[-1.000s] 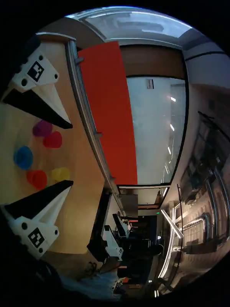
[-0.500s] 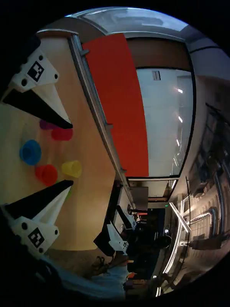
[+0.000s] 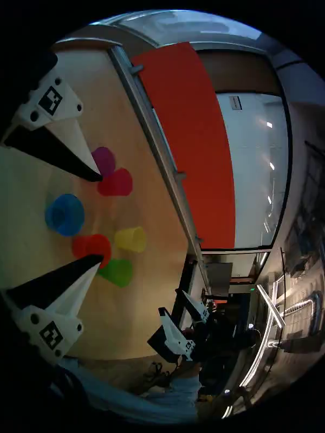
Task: Pour water
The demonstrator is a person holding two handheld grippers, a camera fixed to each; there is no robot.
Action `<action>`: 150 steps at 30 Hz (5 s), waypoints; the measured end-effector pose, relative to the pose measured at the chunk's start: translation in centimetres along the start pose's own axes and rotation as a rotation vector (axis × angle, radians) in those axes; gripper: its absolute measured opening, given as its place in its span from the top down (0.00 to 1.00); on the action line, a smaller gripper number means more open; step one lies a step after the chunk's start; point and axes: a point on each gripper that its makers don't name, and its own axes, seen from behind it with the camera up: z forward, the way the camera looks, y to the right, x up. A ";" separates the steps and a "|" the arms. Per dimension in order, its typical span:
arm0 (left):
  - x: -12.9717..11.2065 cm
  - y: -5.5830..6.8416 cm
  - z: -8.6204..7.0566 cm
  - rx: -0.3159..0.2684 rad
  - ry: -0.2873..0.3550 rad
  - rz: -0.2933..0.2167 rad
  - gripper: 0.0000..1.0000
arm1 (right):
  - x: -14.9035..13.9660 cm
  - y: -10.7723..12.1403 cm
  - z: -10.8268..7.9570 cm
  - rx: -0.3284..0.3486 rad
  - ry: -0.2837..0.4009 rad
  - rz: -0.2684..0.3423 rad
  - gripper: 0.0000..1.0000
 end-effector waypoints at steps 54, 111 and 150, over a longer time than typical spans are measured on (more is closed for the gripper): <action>-12.0 0.2 7.0 -0.098 -0.264 0.032 0.00 | -10.3 -0.6 9.7 0.047 -0.195 -0.005 0.00; -4.2 -0.2 5.3 -0.065 -0.085 -0.030 0.12 | -4.4 -0.5 7.5 0.000 -0.011 0.030 0.08; 3.8 -0.4 3.9 -0.037 0.162 -0.093 0.12 | 6.1 1.4 4.5 -0.099 0.305 -0.001 0.08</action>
